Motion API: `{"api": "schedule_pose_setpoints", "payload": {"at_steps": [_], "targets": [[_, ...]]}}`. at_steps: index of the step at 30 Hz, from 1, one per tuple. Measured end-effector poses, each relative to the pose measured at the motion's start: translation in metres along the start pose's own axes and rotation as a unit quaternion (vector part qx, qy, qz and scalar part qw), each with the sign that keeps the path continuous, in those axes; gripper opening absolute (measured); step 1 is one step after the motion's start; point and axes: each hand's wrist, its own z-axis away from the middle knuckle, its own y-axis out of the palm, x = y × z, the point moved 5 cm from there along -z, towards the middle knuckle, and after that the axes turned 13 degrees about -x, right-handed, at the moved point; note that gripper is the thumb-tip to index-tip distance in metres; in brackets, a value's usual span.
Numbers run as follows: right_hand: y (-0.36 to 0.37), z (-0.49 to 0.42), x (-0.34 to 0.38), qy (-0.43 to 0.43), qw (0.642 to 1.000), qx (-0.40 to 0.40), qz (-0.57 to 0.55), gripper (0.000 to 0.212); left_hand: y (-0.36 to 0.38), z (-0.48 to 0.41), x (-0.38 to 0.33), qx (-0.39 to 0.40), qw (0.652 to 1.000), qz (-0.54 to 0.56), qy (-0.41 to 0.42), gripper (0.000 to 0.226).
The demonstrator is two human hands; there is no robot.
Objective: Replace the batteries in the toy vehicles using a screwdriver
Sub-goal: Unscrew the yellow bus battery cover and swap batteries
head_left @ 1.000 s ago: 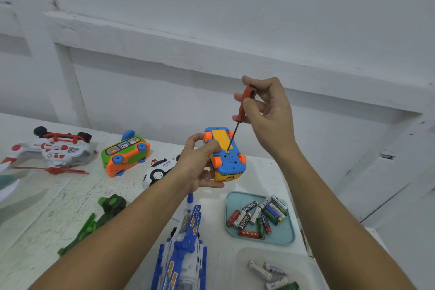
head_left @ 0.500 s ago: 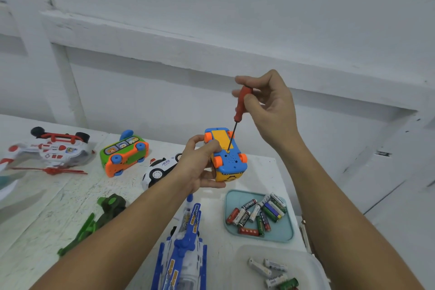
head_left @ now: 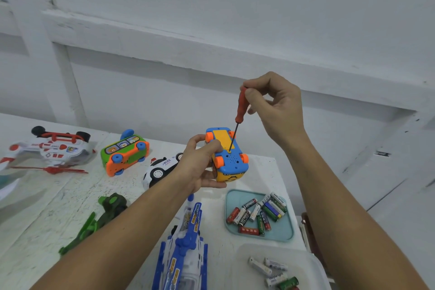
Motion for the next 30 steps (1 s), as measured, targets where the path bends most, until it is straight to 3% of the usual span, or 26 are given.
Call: {"api": "schedule_pose_setpoints", "payload": {"at_steps": [8,11,16,23,30], "targets": [[-0.0019,-0.0009,-0.0072,-0.009,1.0,-0.001,0.008,0.015,-0.0007,0.0018,-0.0002,-0.002,1.0,-0.003,-0.001,0.042],[-0.0018,0.0001,-0.0071,0.019,0.999,0.002,-0.036,0.016,-0.0007,0.0022,0.0005,-0.002,1.0,-0.005,-0.001,0.042],[0.0007,0.0034,-0.0003,0.02,0.999,0.013,-0.04,0.032,-0.0011,0.0042,0.0034,-0.001,1.0,-0.009,-0.007,0.042],[-0.0055,0.0074,-0.0003,-0.013,0.999,-0.001,-0.034,0.019,-0.0045,0.004,0.0023,-0.003,1.0,-0.009,-0.004,0.042],[-0.0061,0.0073,-0.0009,-0.007,1.0,0.016,-0.019,0.024,-0.0048,0.0056,0.0046,-0.002,1.0,-0.009,-0.012,0.04]]}}
